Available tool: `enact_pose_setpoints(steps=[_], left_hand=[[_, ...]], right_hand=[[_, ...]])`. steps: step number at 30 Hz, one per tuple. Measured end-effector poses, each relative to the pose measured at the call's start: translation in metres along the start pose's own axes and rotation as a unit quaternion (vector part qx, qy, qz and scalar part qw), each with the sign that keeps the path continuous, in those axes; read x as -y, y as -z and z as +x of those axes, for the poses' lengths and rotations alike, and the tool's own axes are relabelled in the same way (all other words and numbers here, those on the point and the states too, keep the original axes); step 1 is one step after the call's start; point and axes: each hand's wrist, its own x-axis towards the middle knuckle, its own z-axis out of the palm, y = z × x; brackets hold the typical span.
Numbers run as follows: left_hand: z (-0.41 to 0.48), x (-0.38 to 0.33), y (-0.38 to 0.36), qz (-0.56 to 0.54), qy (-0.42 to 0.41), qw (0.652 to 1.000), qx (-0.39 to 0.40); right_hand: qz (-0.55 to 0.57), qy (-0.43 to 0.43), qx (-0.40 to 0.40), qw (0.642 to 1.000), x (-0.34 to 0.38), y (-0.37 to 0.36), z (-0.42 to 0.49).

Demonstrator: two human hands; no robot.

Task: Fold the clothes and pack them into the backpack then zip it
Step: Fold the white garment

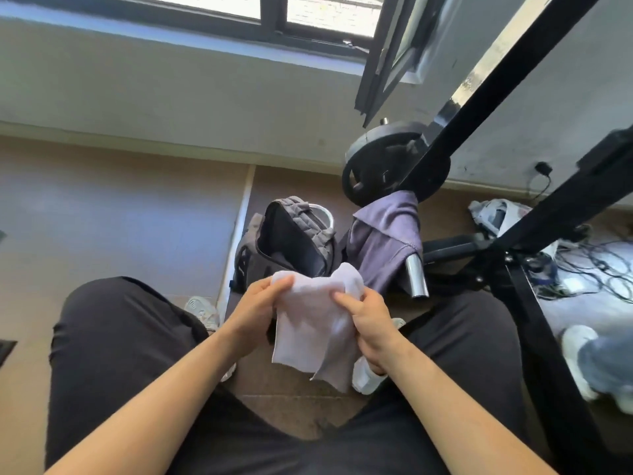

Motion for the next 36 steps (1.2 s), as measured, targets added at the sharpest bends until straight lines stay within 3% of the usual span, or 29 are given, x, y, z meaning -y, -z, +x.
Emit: enact_pose_setpoints(steps=[4,7,9,11,16,24,27,31,33,36], left_hand=[[0.0,-0.009,0.0,-0.091,0.027,0.996,0.003],[-0.003,-0.012,0.001,-0.132,0.051,0.99,0.013],[-0.005,-0.016,0.003,-0.152,0.053,0.987,0.022],[-0.008,-0.02,0.004,-0.164,0.063,0.984,0.035],[-0.016,-0.03,0.007,-0.186,0.113,0.971,0.1],[-0.021,-0.035,0.004,-0.157,0.113,0.973,0.129],[-0.012,-0.034,0.013,-0.171,0.072,0.981,0.053],[0.006,-0.034,0.041,-0.163,0.001,0.974,-0.158],[0.012,-0.034,0.057,-0.118,-0.004,0.959,-0.257],[0.02,-0.027,0.068,-0.031,-0.005,0.954,-0.299]], right_hand=[[-0.115,0.026,-0.11,0.987,-0.011,0.0,0.012],[-0.21,0.134,-0.169,0.954,-0.011,0.003,0.012],[-0.252,0.238,-0.169,0.923,-0.009,0.003,0.011],[-0.289,0.287,-0.137,0.903,-0.009,-0.001,0.01],[-0.225,0.155,-0.006,0.962,-0.01,-0.016,0.003],[-0.169,0.105,0.014,0.98,-0.003,-0.007,0.012],[0.013,-0.008,0.011,1.0,0.005,-0.004,0.016],[0.164,-0.108,0.0,0.981,0.01,0.016,0.028],[0.175,-0.129,0.012,0.976,0.012,0.025,0.031],[0.052,-0.124,0.046,0.99,0.009,0.024,0.029]])
